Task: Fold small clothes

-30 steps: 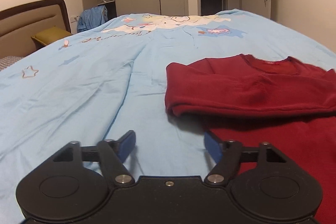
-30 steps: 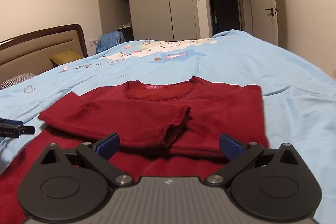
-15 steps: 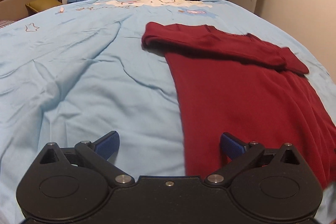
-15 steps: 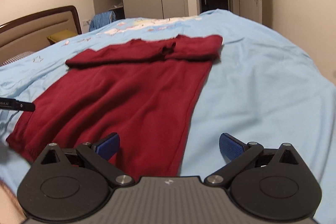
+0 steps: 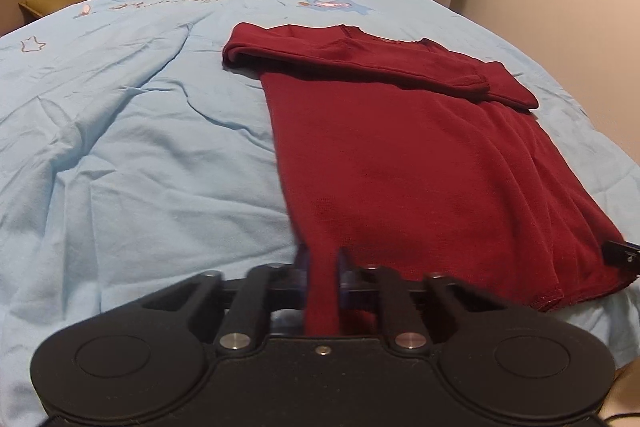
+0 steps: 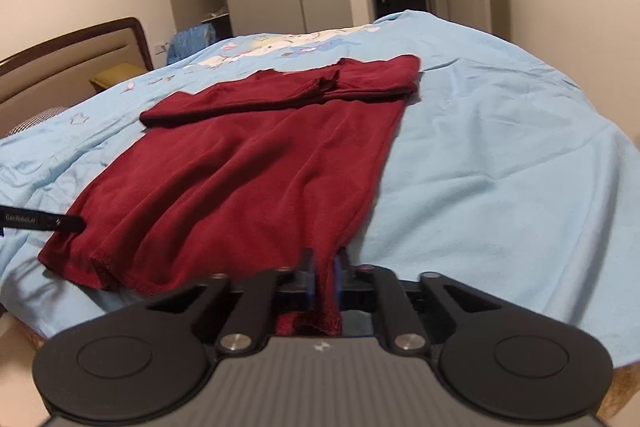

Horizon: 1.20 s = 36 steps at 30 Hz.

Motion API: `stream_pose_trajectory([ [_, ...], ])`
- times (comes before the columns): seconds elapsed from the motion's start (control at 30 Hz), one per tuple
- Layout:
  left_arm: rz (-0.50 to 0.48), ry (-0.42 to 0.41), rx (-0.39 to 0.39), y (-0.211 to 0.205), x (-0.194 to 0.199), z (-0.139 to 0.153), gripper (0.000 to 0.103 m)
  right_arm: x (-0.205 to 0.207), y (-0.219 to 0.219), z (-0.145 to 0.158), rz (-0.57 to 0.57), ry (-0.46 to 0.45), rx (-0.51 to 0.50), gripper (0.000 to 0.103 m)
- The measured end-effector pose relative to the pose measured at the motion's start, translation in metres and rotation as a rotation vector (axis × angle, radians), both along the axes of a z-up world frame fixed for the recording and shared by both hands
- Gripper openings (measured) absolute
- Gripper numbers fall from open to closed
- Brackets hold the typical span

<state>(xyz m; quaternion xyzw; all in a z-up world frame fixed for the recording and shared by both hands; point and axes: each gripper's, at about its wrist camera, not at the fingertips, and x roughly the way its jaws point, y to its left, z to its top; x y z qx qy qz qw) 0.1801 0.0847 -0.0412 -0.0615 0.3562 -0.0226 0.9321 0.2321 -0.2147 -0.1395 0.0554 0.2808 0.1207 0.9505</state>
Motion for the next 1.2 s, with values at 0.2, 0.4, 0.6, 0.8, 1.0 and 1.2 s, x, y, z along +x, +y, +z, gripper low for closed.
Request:
stream_pose_trajectory([
  [0.2,0.040,-0.088,0.034,-0.001,-0.023,0.029,0.005,-0.020,-0.025,0.026,-0.048,-0.085,-0.027,0.006],
  [0.4,0.054,-0.082,0.020,0.003,-0.046,0.032,0.004,-0.039,-0.034,0.033,-0.034,-0.106,-0.127,0.006],
  [0.6,0.046,-0.048,0.051,-0.004,-0.044,0.011,0.005,-0.030,-0.035,0.012,-0.042,-0.038,-0.105,0.006],
  [0.8,0.025,-0.034,0.060,-0.007,-0.045,0.009,0.029,-0.031,-0.032,0.010,-0.009,-0.064,-0.163,0.018],
  [1.0,0.026,-0.070,0.121,-0.013,-0.053,0.016,0.085,-0.045,-0.017,0.015,0.108,-0.151,-0.321,0.079],
  [1.2,-0.011,-0.131,0.229,-0.029,-0.058,0.026,0.102,-0.064,0.030,0.001,0.338,-0.262,-0.699,0.097],
])
